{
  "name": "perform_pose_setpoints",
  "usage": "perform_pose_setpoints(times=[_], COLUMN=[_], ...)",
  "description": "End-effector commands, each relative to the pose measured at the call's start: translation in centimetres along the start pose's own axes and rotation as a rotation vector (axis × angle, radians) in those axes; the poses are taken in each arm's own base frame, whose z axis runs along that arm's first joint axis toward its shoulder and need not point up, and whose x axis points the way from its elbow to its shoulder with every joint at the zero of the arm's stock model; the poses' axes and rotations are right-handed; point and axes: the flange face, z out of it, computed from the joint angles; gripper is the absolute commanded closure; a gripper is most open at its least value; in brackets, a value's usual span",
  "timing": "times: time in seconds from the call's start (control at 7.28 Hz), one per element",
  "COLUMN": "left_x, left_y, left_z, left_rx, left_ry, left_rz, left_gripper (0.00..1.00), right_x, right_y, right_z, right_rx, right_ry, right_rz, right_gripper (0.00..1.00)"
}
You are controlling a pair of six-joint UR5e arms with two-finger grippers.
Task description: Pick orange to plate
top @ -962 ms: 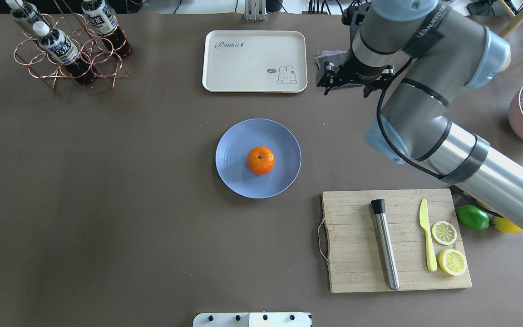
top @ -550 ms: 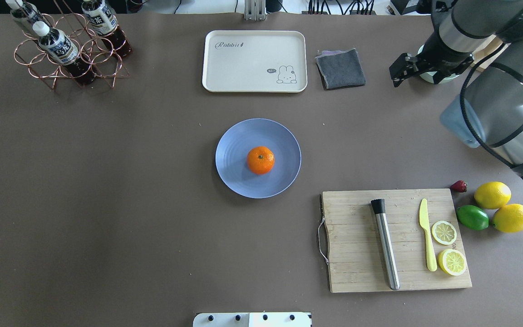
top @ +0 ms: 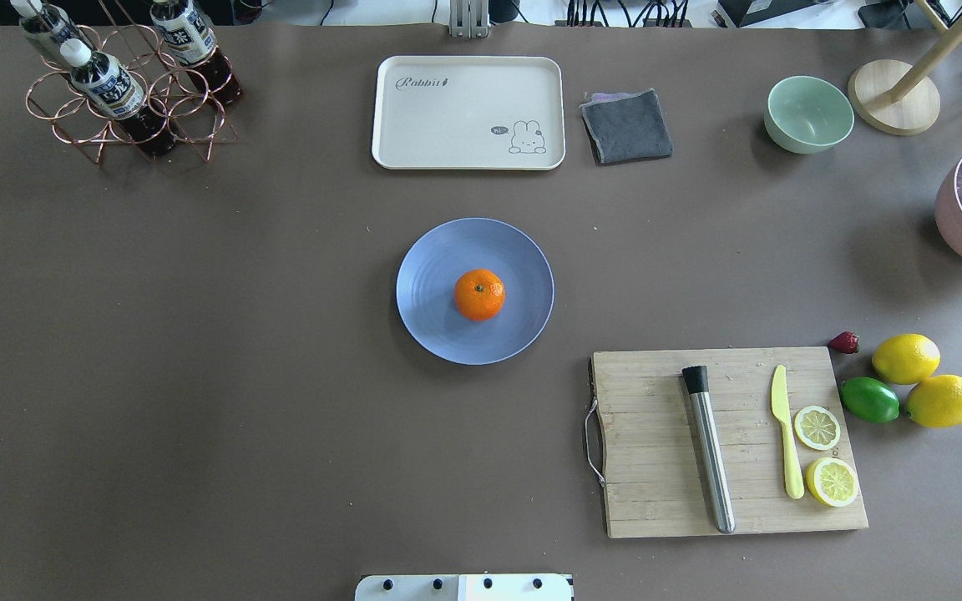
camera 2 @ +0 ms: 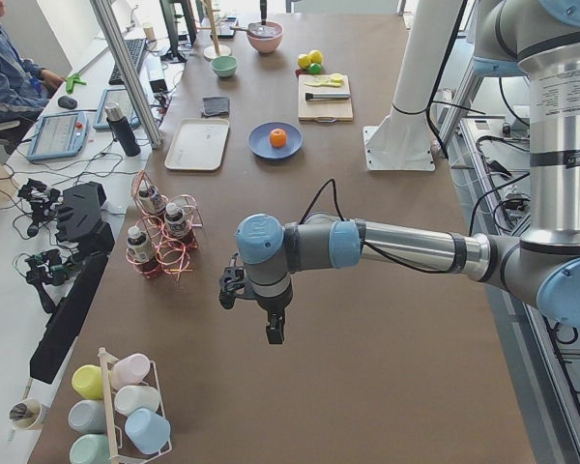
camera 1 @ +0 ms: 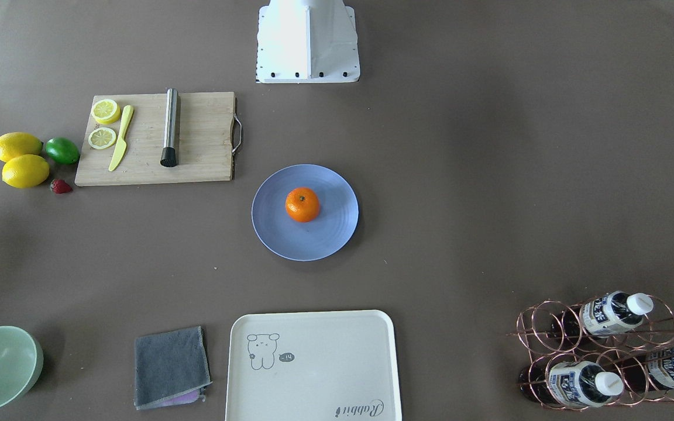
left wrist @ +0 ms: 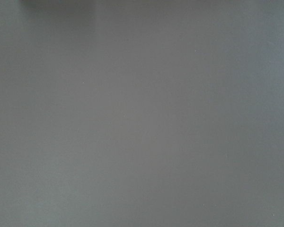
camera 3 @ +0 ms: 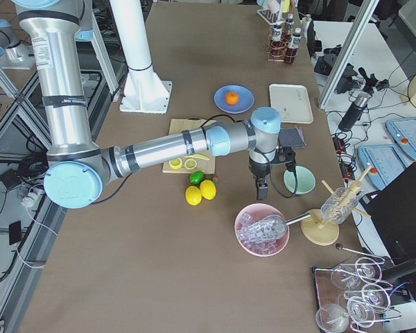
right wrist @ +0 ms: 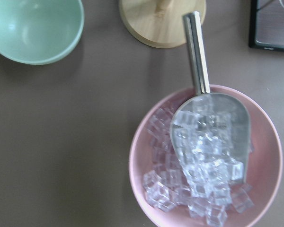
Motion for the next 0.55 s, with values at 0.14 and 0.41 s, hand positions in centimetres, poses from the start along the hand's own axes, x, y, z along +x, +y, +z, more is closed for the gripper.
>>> perform_pose_setpoints(times=[0.14,0.41], left_x=[0.1,-0.1], left_y=[-0.1,0.1], left_z=[-0.1,0.1], left_rx=[0.003,-0.002], left_ry=[-0.002,0.000], left_rz=[-0.003,-0.009], left_gripper=[0.02,0.02], right_x=[10.2,10.1], right_y=[7.4,7.4], right_z=[1.6,1.4], right_rx=[-0.053,-0.049], right_ry=[-0.002,-0.002], right_rz=[0.094,0.097], right_gripper=[0.00,0.00])
